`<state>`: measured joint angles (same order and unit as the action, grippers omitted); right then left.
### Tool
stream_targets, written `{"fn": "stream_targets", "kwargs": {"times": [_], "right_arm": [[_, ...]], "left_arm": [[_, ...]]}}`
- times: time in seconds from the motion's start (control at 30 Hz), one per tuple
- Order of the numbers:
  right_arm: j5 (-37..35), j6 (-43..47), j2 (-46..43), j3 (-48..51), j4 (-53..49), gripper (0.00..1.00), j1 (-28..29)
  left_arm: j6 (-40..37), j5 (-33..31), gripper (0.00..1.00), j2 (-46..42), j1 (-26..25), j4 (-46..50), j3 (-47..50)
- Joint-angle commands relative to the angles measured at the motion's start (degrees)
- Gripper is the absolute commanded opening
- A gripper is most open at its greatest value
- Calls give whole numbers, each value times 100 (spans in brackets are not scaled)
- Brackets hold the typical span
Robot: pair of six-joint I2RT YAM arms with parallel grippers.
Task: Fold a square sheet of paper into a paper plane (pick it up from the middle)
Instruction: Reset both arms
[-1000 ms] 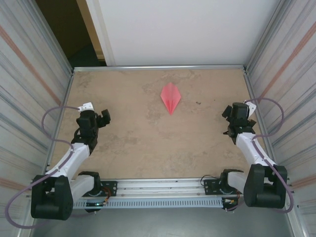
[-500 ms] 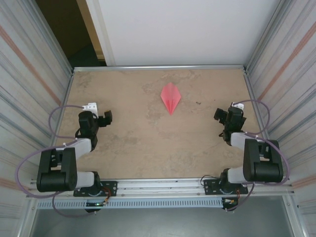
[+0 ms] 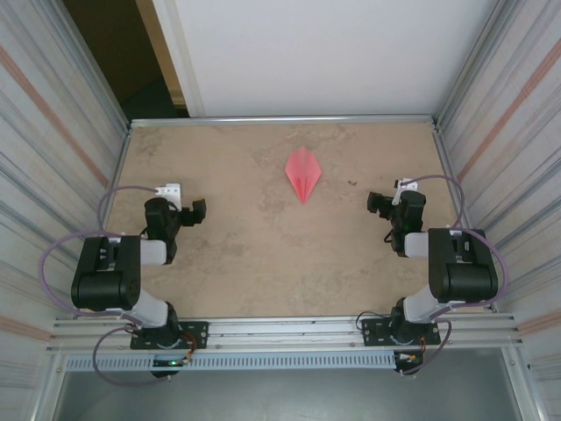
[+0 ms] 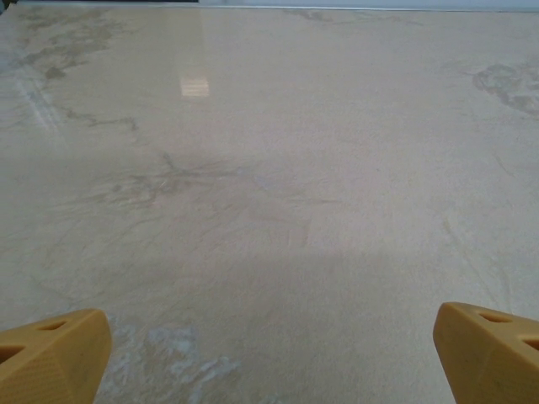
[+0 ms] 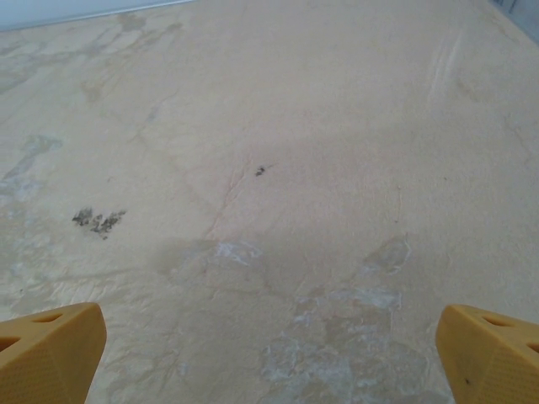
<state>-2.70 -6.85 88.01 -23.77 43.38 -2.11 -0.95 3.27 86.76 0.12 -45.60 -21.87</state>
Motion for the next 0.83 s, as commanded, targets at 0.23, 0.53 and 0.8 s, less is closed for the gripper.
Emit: {"fn": "stream_targets", "kwargs": {"times": [0.23, 0.53, 0.8], "right_arm": [[57, 149, 28, 48, 253, 99, 3], [55, 154, 32, 44, 251, 99, 4], [70, 163, 10, 80, 298, 99, 4]], "left_arm": [[-259, -499, 99, -14, -190, -36, -134], [-261, -476, 99, 13, -192, 19, -175], [-253, -427, 99, 5, -168, 19, -172]]}}
